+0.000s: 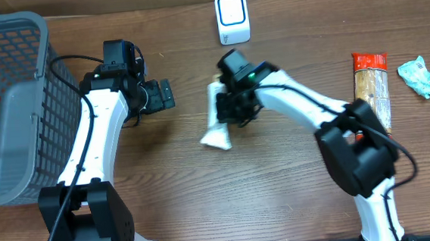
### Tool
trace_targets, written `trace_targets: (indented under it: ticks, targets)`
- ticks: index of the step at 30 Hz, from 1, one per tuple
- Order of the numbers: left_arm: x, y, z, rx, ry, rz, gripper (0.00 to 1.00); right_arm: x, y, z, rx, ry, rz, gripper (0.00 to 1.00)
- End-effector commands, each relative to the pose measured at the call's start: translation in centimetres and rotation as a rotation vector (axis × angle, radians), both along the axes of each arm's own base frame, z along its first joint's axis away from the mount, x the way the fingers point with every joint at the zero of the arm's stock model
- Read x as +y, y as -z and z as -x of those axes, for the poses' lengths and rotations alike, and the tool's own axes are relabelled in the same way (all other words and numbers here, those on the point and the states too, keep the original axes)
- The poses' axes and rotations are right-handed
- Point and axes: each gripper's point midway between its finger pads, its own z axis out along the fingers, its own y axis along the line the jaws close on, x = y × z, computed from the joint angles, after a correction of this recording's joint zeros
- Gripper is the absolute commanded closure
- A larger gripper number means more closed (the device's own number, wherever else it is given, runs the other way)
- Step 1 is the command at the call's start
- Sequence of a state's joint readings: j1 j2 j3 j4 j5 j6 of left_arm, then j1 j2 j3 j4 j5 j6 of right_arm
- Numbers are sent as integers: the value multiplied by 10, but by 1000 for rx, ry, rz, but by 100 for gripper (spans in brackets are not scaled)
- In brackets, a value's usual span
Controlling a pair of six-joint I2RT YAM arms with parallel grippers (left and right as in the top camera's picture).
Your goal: Scan the item barcode
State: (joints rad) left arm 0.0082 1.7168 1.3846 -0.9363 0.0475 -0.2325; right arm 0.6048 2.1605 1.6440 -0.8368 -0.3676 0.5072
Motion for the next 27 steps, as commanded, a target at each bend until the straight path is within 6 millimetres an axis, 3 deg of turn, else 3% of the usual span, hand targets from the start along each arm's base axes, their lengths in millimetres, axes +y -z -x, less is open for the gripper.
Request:
trace_targets:
  ticks: [1,4,8,9,11,13,19,24,25,27]
  targets:
    - [0,-7,-3,-21,18,-12,0,-45,-53,-24,-278,-27,260,96]
    - [0,-7,-3,-21,18,-12,0,-65,-39,-10,-281,-105,439,96]
    - [0,-7,-3,-21,18,-12,0,-59,-9,10,-250,-215,554,94]
    - [0,-7,-3,-21,18,-12,0,-54,-2,15,-246,-238,564,89]
    - [0,-7,-3,-21,18,-12,0,-44,5,23,-244,-270,566,62]
    - [0,-7,-3,-21,18,-12,0,-35,5,28,-251,-283,553,41]
    - [0,-7,-3,-21,18,-12,0,-25,-20,22,-230,-245,442,34]
    - [0,-7,-3,-21,18,-12,0,-40,-74,-5,-233,-153,313,32]
    - [0,-7,-3,-21,18,-12,0,-49,-97,-14,-238,-117,259,19]
    - [0,-7,-3,-21,18,-12,0,-61,-111,-20,-224,-99,199,18]
